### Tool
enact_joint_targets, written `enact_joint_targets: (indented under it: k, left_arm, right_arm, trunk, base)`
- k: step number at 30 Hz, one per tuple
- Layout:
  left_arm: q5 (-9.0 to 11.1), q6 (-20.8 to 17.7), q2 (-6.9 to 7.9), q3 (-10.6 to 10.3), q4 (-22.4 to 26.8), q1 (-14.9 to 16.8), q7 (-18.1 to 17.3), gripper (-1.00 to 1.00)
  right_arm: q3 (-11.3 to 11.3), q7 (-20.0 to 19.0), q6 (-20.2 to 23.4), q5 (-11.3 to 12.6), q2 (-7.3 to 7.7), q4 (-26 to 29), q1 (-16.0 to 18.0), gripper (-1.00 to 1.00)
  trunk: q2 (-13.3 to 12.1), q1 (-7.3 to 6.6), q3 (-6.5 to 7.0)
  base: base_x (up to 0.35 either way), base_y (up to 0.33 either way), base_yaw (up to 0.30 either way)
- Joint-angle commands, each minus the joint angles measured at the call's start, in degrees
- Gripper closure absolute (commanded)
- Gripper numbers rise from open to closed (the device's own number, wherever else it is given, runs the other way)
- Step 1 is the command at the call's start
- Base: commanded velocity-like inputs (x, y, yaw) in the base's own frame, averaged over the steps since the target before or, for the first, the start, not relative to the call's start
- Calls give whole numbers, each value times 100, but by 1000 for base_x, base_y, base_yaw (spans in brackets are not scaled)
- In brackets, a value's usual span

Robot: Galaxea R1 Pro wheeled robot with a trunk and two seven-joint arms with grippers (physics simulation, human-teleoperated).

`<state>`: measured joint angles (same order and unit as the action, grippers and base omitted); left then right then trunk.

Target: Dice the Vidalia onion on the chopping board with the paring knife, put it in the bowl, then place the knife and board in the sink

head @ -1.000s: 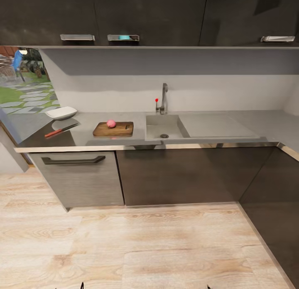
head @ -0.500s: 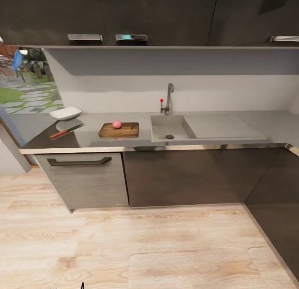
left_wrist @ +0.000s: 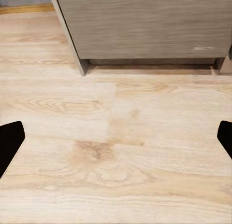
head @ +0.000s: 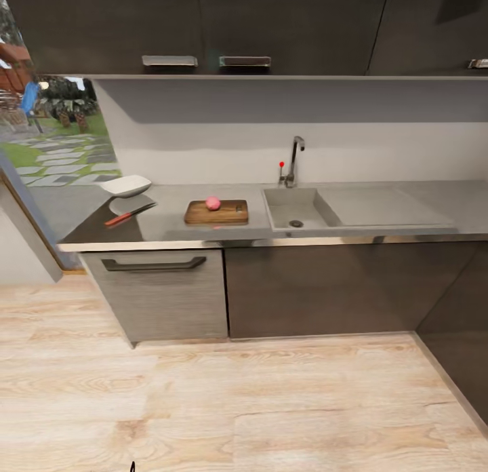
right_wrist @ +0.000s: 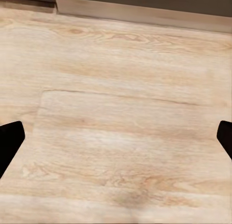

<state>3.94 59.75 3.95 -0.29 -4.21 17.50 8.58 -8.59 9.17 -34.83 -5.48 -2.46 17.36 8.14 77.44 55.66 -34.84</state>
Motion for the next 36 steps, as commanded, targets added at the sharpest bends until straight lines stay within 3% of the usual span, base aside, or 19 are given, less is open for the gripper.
enact_joint_targets:
  k: [1,36]
  left_arm:
    - [37,25,0,-5,-19,8,-23,-100]
    - [46,19,62,12,-12,8,-23,-100]
  right_arm:
    - [-11,59,-6,-58,0,-6,2,-100]
    - [-11,59,-3,-57,-1,-12,3,-100]
  trunk:
    - [3,0,-5]
    - [3,0,-5]
  base:
    - [0,301,0]
    - [0,301,0]
